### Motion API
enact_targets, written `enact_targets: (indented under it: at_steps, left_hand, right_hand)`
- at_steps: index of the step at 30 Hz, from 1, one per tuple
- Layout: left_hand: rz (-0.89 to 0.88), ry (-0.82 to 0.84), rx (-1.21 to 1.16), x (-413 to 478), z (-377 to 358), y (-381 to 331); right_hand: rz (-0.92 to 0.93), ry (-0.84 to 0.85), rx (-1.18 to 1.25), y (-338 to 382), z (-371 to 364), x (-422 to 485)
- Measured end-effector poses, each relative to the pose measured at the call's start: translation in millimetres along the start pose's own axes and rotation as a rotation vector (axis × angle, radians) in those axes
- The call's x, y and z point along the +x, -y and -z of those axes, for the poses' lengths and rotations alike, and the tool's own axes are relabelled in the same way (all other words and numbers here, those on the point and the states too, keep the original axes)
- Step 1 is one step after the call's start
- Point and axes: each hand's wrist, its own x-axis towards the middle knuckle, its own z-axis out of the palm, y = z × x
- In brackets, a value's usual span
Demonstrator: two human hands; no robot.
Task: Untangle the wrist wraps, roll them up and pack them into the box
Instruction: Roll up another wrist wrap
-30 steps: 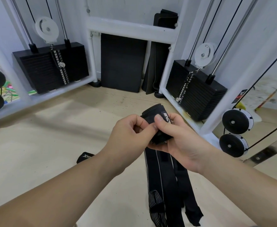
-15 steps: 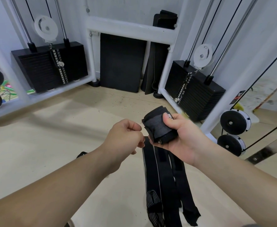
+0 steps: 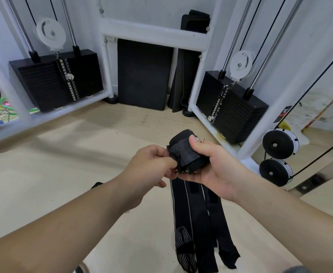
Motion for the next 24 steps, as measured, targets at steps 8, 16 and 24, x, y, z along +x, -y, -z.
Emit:
enact_targets:
  at_steps: [8,16,24]
  left_hand:
    - [0.028,0.01,-0.096,1.7,0.2,2.7]
    - [0.095,-0.066,-0.199,3.0,0.1,8.9]
    - [0.121,0.123,-0.152,-18.3,4.9,12.2]
  right_hand:
    - [-0.015,-0.016,0.109,5.7,-2.3,-6.1]
    - [-0.032,-0.011,-0.056,-1.8,-0.3,1.6]
    - [0.018,-0.059,-0.288,-6.4,-13.2,-6.2]
